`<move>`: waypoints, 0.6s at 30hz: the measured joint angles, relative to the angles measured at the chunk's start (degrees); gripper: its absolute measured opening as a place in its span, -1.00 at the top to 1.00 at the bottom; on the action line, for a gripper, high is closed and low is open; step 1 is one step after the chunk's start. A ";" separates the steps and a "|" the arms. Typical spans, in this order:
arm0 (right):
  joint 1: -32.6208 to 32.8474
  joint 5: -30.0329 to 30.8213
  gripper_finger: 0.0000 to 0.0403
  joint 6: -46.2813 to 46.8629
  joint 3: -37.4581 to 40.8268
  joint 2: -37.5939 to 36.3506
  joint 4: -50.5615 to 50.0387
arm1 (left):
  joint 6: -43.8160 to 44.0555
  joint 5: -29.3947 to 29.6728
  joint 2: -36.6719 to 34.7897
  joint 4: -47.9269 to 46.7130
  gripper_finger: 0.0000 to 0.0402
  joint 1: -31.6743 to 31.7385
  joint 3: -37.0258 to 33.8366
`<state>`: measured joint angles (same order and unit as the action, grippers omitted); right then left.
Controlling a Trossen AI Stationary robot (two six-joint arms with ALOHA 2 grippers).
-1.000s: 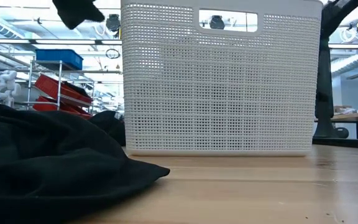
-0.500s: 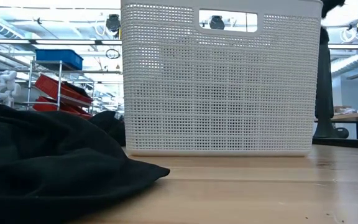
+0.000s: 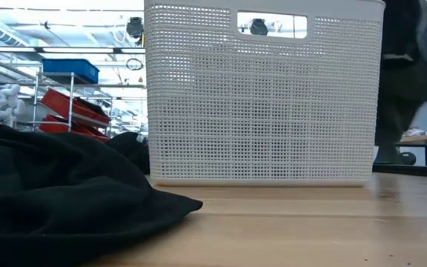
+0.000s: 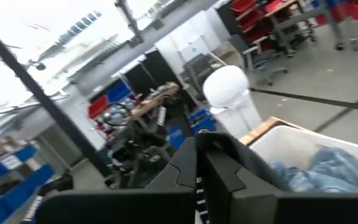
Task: Sort clothes
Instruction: Put gray boxer into the laundry bin
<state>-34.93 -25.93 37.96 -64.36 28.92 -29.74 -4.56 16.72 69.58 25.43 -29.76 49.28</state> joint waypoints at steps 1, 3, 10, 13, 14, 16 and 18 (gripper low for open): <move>0.69 -0.02 1.00 0.48 0.01 -0.44 0.14 | -0.74 0.02 1.31 2.28 0.08 0.00 0.00; 1.91 -0.79 1.00 0.79 0.02 -0.88 1.62 | -2.73 0.12 4.37 7.87 0.08 0.00 0.00; 4.66 -11.87 1.00 7.77 0.04 0.03 18.43 | -6.34 2.99 16.50 18.05 0.08 0.61 2.61; 5.14 -14.47 1.00 13.06 0.04 -0.02 25.34 | -6.31 3.12 20.35 18.03 0.08 0.96 4.73; 5.15 -14.52 1.00 14.73 0.02 -0.08 27.02 | -6.29 3.12 21.38 18.01 0.08 0.96 5.46; 5.11 -14.48 1.00 16.88 -0.67 -0.09 29.61 | -6.29 3.10 23.01 18.03 0.08 0.92 6.88; 5.11 -13.96 1.00 16.79 -2.53 0.76 31.68 | -6.29 3.11 24.04 18.10 0.08 0.89 8.15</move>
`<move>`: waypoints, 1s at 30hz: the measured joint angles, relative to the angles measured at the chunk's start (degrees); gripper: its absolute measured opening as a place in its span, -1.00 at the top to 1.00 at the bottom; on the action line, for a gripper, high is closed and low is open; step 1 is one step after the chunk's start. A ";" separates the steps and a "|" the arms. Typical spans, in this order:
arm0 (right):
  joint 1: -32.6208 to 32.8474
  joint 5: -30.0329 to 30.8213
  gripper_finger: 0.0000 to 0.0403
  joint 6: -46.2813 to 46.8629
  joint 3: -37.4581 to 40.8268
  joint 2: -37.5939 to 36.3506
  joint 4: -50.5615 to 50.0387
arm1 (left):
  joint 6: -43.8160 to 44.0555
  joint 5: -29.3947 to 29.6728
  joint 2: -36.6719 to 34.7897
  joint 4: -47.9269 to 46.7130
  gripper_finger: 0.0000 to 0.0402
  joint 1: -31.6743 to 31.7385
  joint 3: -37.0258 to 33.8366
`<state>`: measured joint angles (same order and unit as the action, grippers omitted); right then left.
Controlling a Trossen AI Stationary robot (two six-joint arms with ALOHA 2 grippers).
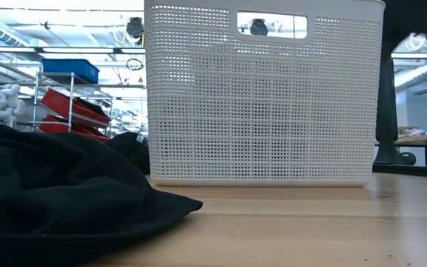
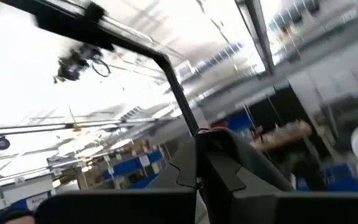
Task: Sort clothes
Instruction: Put gray boxer into the laundry bin
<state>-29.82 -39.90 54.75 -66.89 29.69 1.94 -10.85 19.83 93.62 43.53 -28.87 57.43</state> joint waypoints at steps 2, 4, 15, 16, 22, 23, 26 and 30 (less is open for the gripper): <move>0.00 1.03 1.00 -0.98 -2.63 1.63 0.44 | 0.01 0.02 0.58 0.00 0.08 0.08 1.41; 0.00 0.89 1.00 -1.52 -5.71 4.57 0.45 | 0.02 0.05 0.87 0.03 0.08 0.09 2.82; 2.57 2.00 1.00 -3.47 -28.11 21.94 -0.08 | 1.51 1.35 1.14 -0.32 0.08 -1.35 5.05; 2.69 2.13 1.00 -3.87 -30.86 23.27 0.05 | 1.53 1.59 1.20 -0.30 0.08 -1.32 5.05; 2.69 2.29 1.00 -8.00 -48.83 30.25 -7.92 | 1.38 1.91 1.79 -0.62 0.08 -1.22 5.05; 2.69 2.38 1.00 -9.82 -50.84 30.75 -10.86 | 1.31 1.91 1.86 -0.74 0.08 -1.20 5.05; 2.71 3.18 1.00 -14.07 -52.70 31.15 -15.76 | 1.29 2.16 1.88 -0.79 0.08 -0.97 5.05; 4.24 3.35 1.00 -15.39 -50.60 31.87 -15.79 | 1.09 2.26 1.88 -0.82 0.08 -0.74 5.05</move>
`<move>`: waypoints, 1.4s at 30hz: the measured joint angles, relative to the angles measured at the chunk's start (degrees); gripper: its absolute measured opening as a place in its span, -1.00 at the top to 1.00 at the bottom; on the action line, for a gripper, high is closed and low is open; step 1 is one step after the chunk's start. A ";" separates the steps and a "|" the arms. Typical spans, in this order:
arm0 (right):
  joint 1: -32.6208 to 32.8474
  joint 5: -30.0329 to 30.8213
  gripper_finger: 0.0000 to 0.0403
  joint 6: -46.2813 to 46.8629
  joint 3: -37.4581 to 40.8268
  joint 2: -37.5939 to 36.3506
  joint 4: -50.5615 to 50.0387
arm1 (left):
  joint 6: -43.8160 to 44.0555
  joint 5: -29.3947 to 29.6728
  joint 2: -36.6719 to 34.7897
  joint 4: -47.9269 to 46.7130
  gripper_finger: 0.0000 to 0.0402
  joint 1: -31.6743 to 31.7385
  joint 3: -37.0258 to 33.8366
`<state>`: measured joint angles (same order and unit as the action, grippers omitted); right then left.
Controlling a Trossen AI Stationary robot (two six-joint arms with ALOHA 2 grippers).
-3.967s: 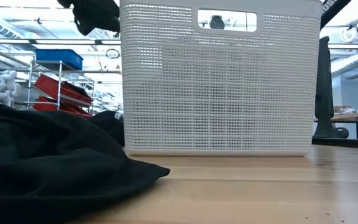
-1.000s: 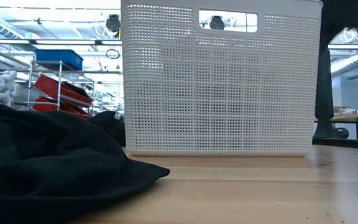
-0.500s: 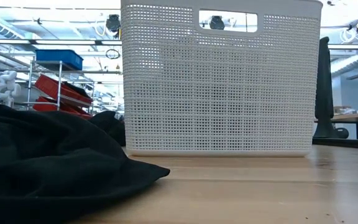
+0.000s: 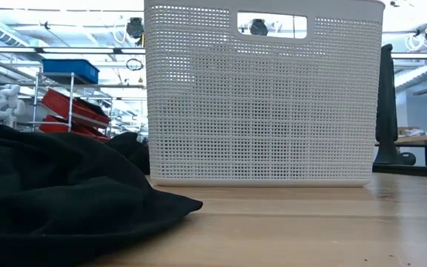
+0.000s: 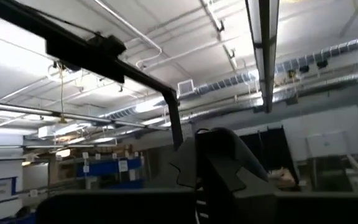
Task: Sort clothes
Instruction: Put gray boxer into the laundry bin
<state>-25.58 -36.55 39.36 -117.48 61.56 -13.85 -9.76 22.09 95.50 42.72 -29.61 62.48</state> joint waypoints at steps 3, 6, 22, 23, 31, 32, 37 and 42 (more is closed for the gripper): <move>3.10 -1.77 1.00 -1.23 2.20 0.56 3.77 | -0.02 -0.01 0.00 -1.15 0.08 0.02 0.00; 6.12 -2.39 1.00 -4.11 3.55 0.96 6.92 | -0.02 -0.02 0.00 -1.92 0.08 0.24 0.00; 28.24 -3.29 1.00 -12.20 7.42 11.45 31.18 | -0.07 -0.04 0.00 -1.68 0.08 0.39 0.00; 29.63 -2.00 1.00 -12.70 7.39 12.03 31.64 | -0.03 -0.05 0.00 -1.68 0.08 0.32 0.00; 42.99 9.51 1.00 -18.66 7.36 16.11 29.98 | 0.42 -0.11 0.00 -1.61 0.08 -1.68 0.00; 44.85 11.10 1.00 -19.93 7.36 16.30 29.56 | 0.42 -0.11 0.00 -1.61 0.08 -1.97 0.00; 55.56 19.24 1.00 -29.90 7.19 16.54 23.32 | 0.90 -0.11 -0.02 -0.95 0.08 -3.90 0.00; 69.47 39.21 1.00 -44.43 7.33 18.76 14.43 | 1.97 -0.12 -0.02 -1.00 0.08 -6.43 0.00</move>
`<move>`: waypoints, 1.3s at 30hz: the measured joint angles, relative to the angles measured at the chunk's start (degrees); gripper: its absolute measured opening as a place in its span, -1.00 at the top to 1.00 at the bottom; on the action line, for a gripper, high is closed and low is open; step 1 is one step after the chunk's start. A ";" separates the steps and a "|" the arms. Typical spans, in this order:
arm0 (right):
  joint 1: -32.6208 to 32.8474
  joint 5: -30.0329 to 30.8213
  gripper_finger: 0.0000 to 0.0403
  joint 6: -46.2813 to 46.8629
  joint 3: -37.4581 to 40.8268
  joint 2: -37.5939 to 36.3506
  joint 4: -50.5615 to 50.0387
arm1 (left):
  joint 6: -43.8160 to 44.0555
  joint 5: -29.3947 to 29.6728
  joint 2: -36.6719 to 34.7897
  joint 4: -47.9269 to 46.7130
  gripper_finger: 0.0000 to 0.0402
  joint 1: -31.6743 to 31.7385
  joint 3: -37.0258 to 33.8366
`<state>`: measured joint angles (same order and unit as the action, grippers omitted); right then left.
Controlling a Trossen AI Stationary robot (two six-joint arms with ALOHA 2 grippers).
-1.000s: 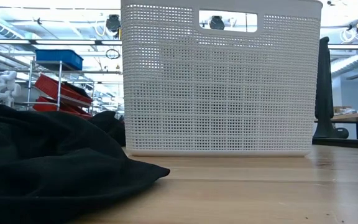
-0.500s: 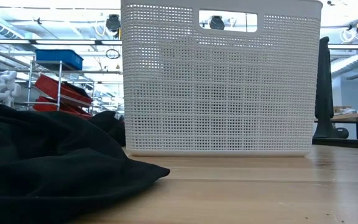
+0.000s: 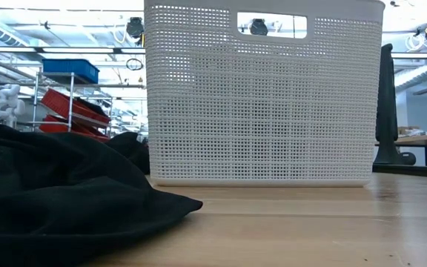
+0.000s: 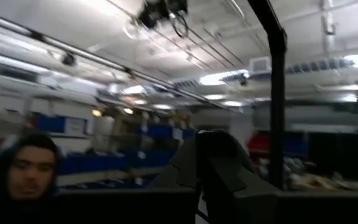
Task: Sort clothes
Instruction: Put gray boxer into the laundry bin
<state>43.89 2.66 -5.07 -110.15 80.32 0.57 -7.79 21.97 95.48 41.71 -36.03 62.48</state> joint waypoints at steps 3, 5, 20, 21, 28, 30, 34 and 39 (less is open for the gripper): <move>6.17 13.09 1.00 -5.29 -0.04 2.37 -0.10 | 0.05 1.00 0.00 -0.03 0.08 -1.60 0.00; 8.84 21.11 1.00 -7.23 -0.10 4.41 0.72 | 0.05 2.21 0.00 0.17 0.08 -2.57 0.00; 6.96 58.26 1.00 7.89 -0.04 17.08 -8.47 | 7.02 12.39 4.69 -0.21 0.08 -7.70 -0.02; 6.96 59.47 1.00 11.09 -0.07 16.99 -11.11 | 8.03 14.63 5.80 -0.29 0.08 -7.95 -0.02; 7.28 63.66 1.00 33.64 -0.07 18.64 -31.56 | 16.05 26.55 12.58 -0.42 0.08 -7.90 -0.04; 7.59 64.05 1.00 37.77 -0.07 19.45 -34.36 | 18.33 29.21 13.47 -0.42 0.08 -7.16 -0.04; 8.80 64.56 1.00 40.66 -0.02 21.16 -35.47 | 22.55 30.66 14.62 -1.03 0.20 -5.51 -0.04; 10.20 65.87 1.00 42.39 -0.04 21.32 -37.24 | 21.92 16.94 14.72 -0.85 0.50 -4.42 -0.04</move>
<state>54.09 68.54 37.32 -110.19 101.65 -36.66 14.13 38.90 110.20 40.86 -40.46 62.43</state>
